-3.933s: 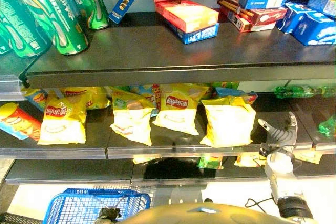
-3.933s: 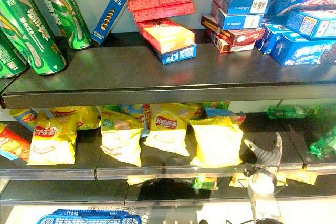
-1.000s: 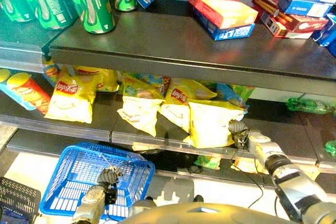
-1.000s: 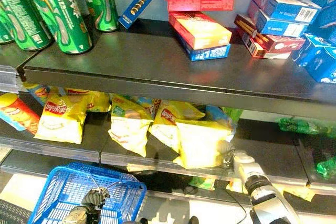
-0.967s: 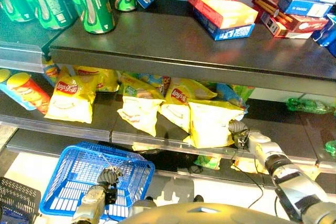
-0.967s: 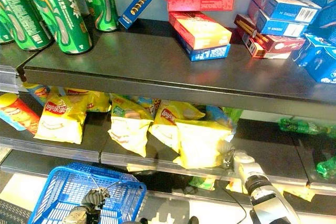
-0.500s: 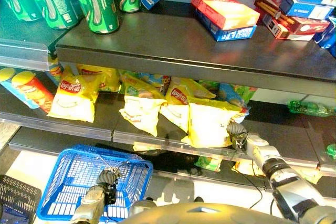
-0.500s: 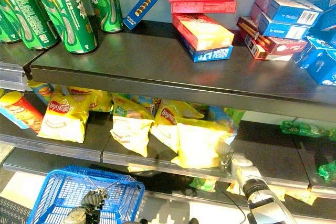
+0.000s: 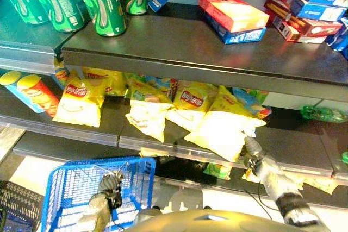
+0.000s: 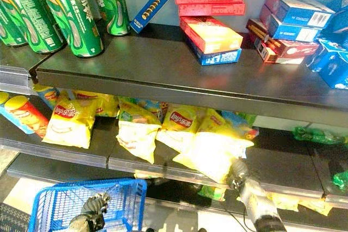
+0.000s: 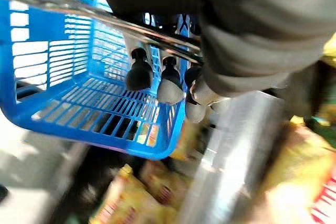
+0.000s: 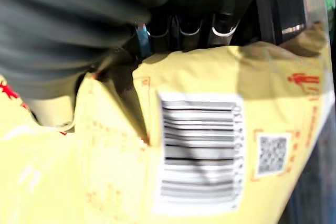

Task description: Pick up the snacks into the basket

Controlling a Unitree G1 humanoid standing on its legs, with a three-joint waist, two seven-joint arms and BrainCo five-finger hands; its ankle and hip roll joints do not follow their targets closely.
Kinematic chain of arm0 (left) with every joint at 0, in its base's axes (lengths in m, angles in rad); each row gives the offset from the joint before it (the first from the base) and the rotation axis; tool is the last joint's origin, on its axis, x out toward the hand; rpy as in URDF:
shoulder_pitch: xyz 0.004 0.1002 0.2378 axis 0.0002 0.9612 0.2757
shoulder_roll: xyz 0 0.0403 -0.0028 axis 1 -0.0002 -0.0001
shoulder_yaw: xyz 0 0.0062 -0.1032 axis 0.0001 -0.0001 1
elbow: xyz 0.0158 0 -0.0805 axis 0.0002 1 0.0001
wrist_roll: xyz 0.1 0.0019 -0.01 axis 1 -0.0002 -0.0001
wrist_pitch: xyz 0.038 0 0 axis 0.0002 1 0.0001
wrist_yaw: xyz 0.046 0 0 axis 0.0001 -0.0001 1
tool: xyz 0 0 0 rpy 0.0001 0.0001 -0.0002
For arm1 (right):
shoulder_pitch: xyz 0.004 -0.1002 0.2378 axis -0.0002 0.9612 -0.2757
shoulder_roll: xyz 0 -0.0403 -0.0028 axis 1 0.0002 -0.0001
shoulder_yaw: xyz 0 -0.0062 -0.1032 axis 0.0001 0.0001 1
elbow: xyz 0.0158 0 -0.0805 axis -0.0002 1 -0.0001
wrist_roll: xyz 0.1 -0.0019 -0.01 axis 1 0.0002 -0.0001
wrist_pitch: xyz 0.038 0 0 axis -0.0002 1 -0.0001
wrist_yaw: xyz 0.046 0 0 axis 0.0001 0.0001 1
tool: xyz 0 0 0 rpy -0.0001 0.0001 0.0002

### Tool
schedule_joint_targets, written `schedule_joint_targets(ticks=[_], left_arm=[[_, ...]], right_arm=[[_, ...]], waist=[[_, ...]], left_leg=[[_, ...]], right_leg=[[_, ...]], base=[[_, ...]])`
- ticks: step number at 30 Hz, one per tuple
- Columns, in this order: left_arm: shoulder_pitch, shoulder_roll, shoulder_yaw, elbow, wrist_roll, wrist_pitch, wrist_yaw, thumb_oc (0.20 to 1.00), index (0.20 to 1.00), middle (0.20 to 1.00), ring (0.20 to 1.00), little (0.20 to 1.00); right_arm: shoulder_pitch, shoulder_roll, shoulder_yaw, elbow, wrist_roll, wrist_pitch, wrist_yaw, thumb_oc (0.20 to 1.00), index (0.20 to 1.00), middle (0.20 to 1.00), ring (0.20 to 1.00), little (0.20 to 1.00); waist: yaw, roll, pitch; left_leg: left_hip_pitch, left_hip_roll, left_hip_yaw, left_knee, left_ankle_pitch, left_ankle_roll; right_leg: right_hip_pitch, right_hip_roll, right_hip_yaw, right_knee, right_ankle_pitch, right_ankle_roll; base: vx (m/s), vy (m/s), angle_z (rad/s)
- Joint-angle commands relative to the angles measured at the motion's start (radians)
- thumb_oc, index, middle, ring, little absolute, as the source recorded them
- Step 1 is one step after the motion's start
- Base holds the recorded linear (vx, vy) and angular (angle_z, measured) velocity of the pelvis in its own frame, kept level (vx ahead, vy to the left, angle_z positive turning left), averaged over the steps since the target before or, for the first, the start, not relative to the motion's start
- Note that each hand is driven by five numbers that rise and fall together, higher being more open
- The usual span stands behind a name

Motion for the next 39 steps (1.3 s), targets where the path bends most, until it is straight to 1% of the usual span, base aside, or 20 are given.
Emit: schedule_joint_targets(ticks=[1,3,6,9,10,11,12,13,14,16,18,19,20,21,24,25,26,32,33,39], left_arm=[[-0.092,0.005,0.024,-0.159,-0.066,-0.091,-0.014,0.2,0.2,0.2,0.2,0.2],[-0.095,0.005,0.025,-0.171,-0.071,-0.092,-0.012,0.2,0.2,0.2,0.2,0.2],[-0.099,0.009,0.024,-0.236,-0.093,-0.088,-0.03,0.2,0.2,0.2,0.2,0.2],[-0.122,0.032,0.016,-0.295,-0.111,-0.087,-0.05,0.2,0.2,0.2,0.2,0.2],[-0.142,0.042,0.011,-0.304,-0.118,-0.088,-0.049,0.2,0.2,0.2,0.2,0.2],[-0.18,0.059,-0.005,-0.328,-0.135,-0.096,-0.04,0.2,0.2,0.2,0.2,0.2],[-0.181,0.059,-0.004,-0.328,-0.135,-0.096,-0.04,0.2,0.2,0.2,0.2,0.2],[-0.23,0.075,-0.027,-0.345,-0.152,-0.103,-0.031,0.2,0.2,0.2,0.2,0.2],[-0.231,0.075,-0.027,-0.345,-0.152,-0.103,-0.031,0.2,0.2,0.2,0.2,0.2],[-0.306,0.084,-0.056,-0.352,-0.15,-0.112,-0.011,0.2,0.2,0.2,0.2,0.2],[-0.35,0.078,-0.082,-0.35,-0.149,-0.117,0.005,0.2,0.2,0.2,0.2,0.2],[-0.351,0.078,-0.081,-0.35,-0.149,-0.118,0.005,0.2,0.2,0.2,0.2,0.2],[-0.403,0.071,-0.111,-0.35,-0.158,-0.123,0.02,0.2,0.2,0.2,0.2,0.2],[-0.404,0.071,-0.111,-0.35,-0.158,-0.123,0.02,0.2,0.2,0.2,0.2,0.2],[-0.458,0.053,-0.156,-0.361,-0.168,-0.132,0.036,0.2,0.2,0.2,0.2,0.2],[-0.49,0.042,-0.19,-0.371,-0.164,-0.135,0.043,0.2,0.2,0.2,0.2,0.2],[-0.491,0.042,-0.189,-0.371,-0.164,-0.135,0.043,0.2,0.2,0.2,0.2,0.2],[-0.576,0.009,-0.28,-0.373,-0.174,-0.141,0.07,0.2,0.2,0.2,0.2,0.2],[-0.596,-0.003,-0.301,-0.371,-0.165,-0.142,0.083,0.2,0.2,0.2,0.2,0.2],[-0.639,-0.025,-0.336,-0.358,-0.167,-0.148,0.109,0.2,0.2,0.2,0.2,0.2]], right_arm=[[-0.023,-0.003,-0.089,-0.16,0.084,-0.102,0.013,0.2,0.2,0.2,0.2,0.2],[-0.005,-0.007,-0.092,-0.178,0.08,-0.102,0.02,0.2,0.2,0.2,0.2,0.2],[0.06,-0.038,-0.107,-0.243,0.025,-0.087,0.066,0.2,0.2,0.2,0.2,0.2],[0.09,-0.118,-0.1,-0.236,-0.138,-0.054,0.096,0.2,0.2,0.2,0.2,0.2],[0.092,-0.132,-0.095,-0.228,-0.161,-0.043,0.102,0.2,0.2,0.2,0.2,0.2],[0.083,-0.129,-0.07,-0.196,-0.137,-0.041,0.106,0.2,0.2,0.2,0.2,0.2],[0.082,-0.129,-0.07,-0.194,-0.137,-0.042,0.106,0.2,0.2,0.2,0.2,0.2],[0.054,-0.15,-0.026,-0.17,-0.186,-0.04,0.114,0.2,0.2,0.2,0.2,0.2],[0.052,-0.15,-0.025,-0.169,-0.186,-0.04,0.114,0.2,0.2,0.2,0.2,0.2],[-0.002,-0.19,0.039,-0.175,-0.274,-0.028,0.12,0.2,0.2,0.2,0.2,0.2],[-0.042,-0.197,0.092,-0.151,-0.312,-0.023,0.13,0.2,0.2,0.2,0.2,0.2],[-0.044,-0.197,0.093,-0.15,-0.312,-0.024,0.13,0.2,0.2,0.2,0.2,0.2],[-0.116,-0.206,0.165,-0.123,-0.359,-0.025,0.122,0.2,0.2,0.2,0.2,0.2],[-0.118,-0.205,0.166,-0.122,-0.359,-0.025,0.122,0.2,0.2,0.2,0.2,0.2],[-0.212,-0.207,0.26,-0.069,-0.442,-0.031,0.114,0.2,0.2,0.2,0.2,0.2],[-0.263,-0.198,0.304,-0.044,-0.478,-0.032,0.101,0.2,0.2,0.2,0.2,0.2],[-0.264,-0.198,0.305,-0.043,-0.478,-0.032,0.101,0.2,0.2,0.2,0.2,0.2],[-0.447,-0.158,0.414,0.092,-0.594,-0.048,0.023,0.2,0.2,0.2,0.2,0.2],[-0.492,-0.151,0.445,0.107,-0.635,-0.051,0.013,0.2,0.2,0.2,0.2,0.2],[-0.562,-0.14,0.497,0.177,-0.744,-0.052,-0.033,0.2,0.2,0.2,0.2,0.2]], waist=[[-0.028,-0.021,-0.011],[-0.031,-0.022,-0.011],[-0.045,-0.024,-0.008],[-0.056,-0.029,0.016],[-0.06,-0.03,0.035],[-0.065,-0.035,0.068],[-0.065,-0.035,0.068],[-0.066,-0.036,0.118],[-0.066,-0.036,0.118],[-0.065,-0.038,0.19],[-0.063,-0.039,0.223],[-0.064,-0.039,0.222],[-0.06,-0.036,0.249],[-0.06,-0.036,0.248],[-0.057,-0.032,0.276],[-0.054,-0.027,0.296],[-0.054,-0.027,0.296],[-0.049,-0.005,0.361],[-0.045,-0.002,0.378],[-0.04,0.01,0.402]], left_leg=[[-0.037,-0.015,0.073,0.007,-0.016,0.02],[-0.036,-0.014,0.075,0.007,-0.017,0.02],[-0.04,-0.014,0.08,0.007,-0.014,0.018],[-0.06,-0.012,0.082,0.007,-0.005,0.016],[-0.073,-0.011,0.079,0.007,0.001,0.016],[-0.1,-0.01,0.076,0.007,0.013,0.018],[-0.101,-0.01,0.076,0.007,0.013,0.018],[-0.137,-0.011,0.075,0.007,0.032,0.021],[-0.138,-0.011,0.075,0.007,0.032,0.021],[-0.227,-0.018,0.078,0.078,0.035,0.026],[-0.279,-0.025,0.078,0.12,0.031,0.03],[-0.282,-0.025,0.078,0.123,0.03,0.03],[-0.333,-0.027,0.081,0.153,0.031,0.031],[-0.336,-0.028,0.081,0.155,0.03,0.031],[-0.392,-0.028,0.084,0.19,0.03,0.031],[-0.428,-0.03,0.081,0.209,0.032,0.032],[-0.43,-0.03,0.081,0.21,0.031,0.032],[-0.556,-0.047,0.076,0.283,0.034,0.031],[-0.604,-0.05,0.073,0.311,0.034,0.033],[-0.7,-0.058,0.062,0.362,0.028,0.033]], right_leg=[[0.023,-0.055,0.093,0.005,-0.082,0.09],[0.022,-0.054,0.094,0.005,-0.082,0.09],[0.015,-0.053,0.101,0.005,-0.08,0.091],[-0.009,-0.05,0.105,0.005,-0.071,0.092],[-0.023,-0.048,0.107,0.005,-0.066,0.092],[-0.048,-0.045,0.109,0.005,-0.056,0.089],[-0.049,-0.045,0.109,0.005,-0.055,0.089],[-0.092,-0.042,0.116,0.022,-0.048,0.084],[-0.094,-0.042,0.117,0.024,-0.049,0.084],[-0.182,-0.047,0.121,0.086,-0.045,0.075],[-0.229,-0.049,0.123,0.116,-0.041,0.069],[-0.232,-0.049,0.124,0.118,-0.042,0.069],[-0.282,-0.051,0.133,0.137,-0.035,0.066],[-0.284,-0.051,0.133,0.138,-0.035,0.066],[-0.338,-0.054,0.138,0.165,-0.032,0.064],[-0.371,-0.054,0.141,0.184,-0.035,0.062],[-0.373,-0.054,0.141,0.185,-0.035,0.062],[-0.506,-0.055,0.14,0.266,-0.042,0.055],[-0.552,-0.057,0.14,0.291,-0.044,0.052],[-0.644,-0.064,0.136,0.345,-0.056,0.046]], base=[[0.0,0.0,0.0],[0.0,0.0,0.0],[0.0,0.0,0.0],[-0.08,-0.009,-0.03],[-0.2,-0.023,-0.04],[-0.16,-0.019,0.01],[-0.25,-0.019,0.01],[-0.15,-0.005,-0.02],[-0.25,-0.012,-0.02],[-0.24,-0.004,-0.02],[-0.16,0.001,-0.04],[-0.16,0.005,-0.02],[-0.11,0.005,-0.02],[-0.14,0.001,-0.08],[-0.11,0.002,-0.04],[-0.12,0.007,-0.05],[-0.12,0.004,-0.09],[-0.12,0.011,-0.04],[-0.12,0.004,0.04],[-0.07,-0.007,0.09]])
